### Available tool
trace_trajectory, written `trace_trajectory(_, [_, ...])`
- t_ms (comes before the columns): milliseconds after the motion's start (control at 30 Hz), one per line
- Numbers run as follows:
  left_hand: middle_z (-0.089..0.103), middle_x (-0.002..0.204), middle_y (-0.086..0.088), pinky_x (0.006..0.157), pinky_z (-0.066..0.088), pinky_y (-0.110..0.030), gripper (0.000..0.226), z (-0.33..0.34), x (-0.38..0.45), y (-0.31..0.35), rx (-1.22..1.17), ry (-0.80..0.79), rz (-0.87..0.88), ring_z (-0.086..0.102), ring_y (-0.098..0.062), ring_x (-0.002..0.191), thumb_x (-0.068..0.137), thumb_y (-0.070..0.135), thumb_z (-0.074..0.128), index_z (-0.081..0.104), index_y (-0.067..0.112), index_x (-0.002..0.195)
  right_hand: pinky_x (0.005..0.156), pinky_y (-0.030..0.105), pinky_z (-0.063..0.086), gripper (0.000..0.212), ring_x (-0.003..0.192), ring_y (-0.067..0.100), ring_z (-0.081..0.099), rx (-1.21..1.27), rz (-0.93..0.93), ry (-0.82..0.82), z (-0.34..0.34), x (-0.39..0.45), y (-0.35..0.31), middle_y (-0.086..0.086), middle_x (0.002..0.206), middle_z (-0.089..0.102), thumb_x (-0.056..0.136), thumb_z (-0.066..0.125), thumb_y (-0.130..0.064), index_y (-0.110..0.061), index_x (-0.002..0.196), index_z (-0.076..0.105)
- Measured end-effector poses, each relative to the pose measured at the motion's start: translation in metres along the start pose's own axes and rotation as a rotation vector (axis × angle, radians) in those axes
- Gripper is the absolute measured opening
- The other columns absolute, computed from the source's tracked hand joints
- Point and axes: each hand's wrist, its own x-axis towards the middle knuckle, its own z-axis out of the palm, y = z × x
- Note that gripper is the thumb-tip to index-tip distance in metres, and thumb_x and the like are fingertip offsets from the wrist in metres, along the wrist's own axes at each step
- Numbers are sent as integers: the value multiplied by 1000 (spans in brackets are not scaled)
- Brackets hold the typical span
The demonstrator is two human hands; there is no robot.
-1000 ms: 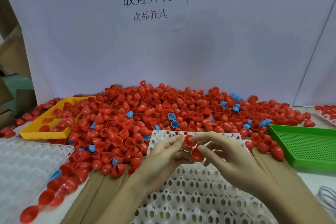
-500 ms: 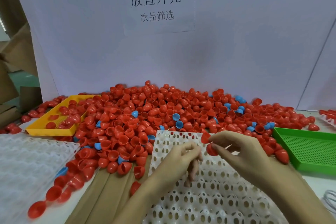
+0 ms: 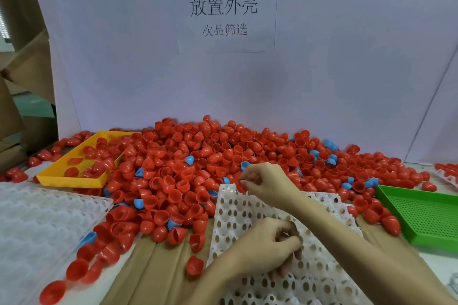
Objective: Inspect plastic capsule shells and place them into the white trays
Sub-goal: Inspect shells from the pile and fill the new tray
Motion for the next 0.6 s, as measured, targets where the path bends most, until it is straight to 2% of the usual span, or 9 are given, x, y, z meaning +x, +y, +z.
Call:
trace_trajectory(233, [63, 57, 0, 51, 50, -20, 26, -2, 0, 1, -21, -4, -24, 57, -9, 45, 100, 20, 51, 63, 16, 78, 67, 11, 47, 16, 81, 8, 67, -119, 12, -123, 25, 34, -8, -1, 100, 76, 100, 66, -14, -12, 112, 77])
trace_trajectory(367, [63, 57, -1, 52, 51, -20, 26, -1, 0, 0, -21, -4, -27, 56, -10, 44, 100, 21, 51, 64, 15, 78, 68, 18, 50, 19, 81, 11, 64, -159, -11, -162, 27, 36, -9, -8, 87, 64, 100, 68, -21, -13, 117, 74])
trace_trajectory(500, [63, 57, 0, 53, 51, -21, 28, -1, 1, -1, -13, -7, -28, 56, -10, 44, 102, 24, 52, 66, 16, 78, 77, 34, 61, 17, 87, 18, 70, -222, -34, -194, 25, 33, -13, -1, 95, 71, 99, 67, -18, -13, 114, 74])
trace_trajectory(600, [63, 55, 3, 55, 51, -21, 28, -1, 2, -2, -12, -9, -23, 56, -10, 45, 101, 25, 53, 66, 16, 78, 67, 29, 53, 15, 85, 20, 66, -327, -78, -225, 22, 33, -15, 1, 99, 70, 101, 62, -16, -12, 113, 71])
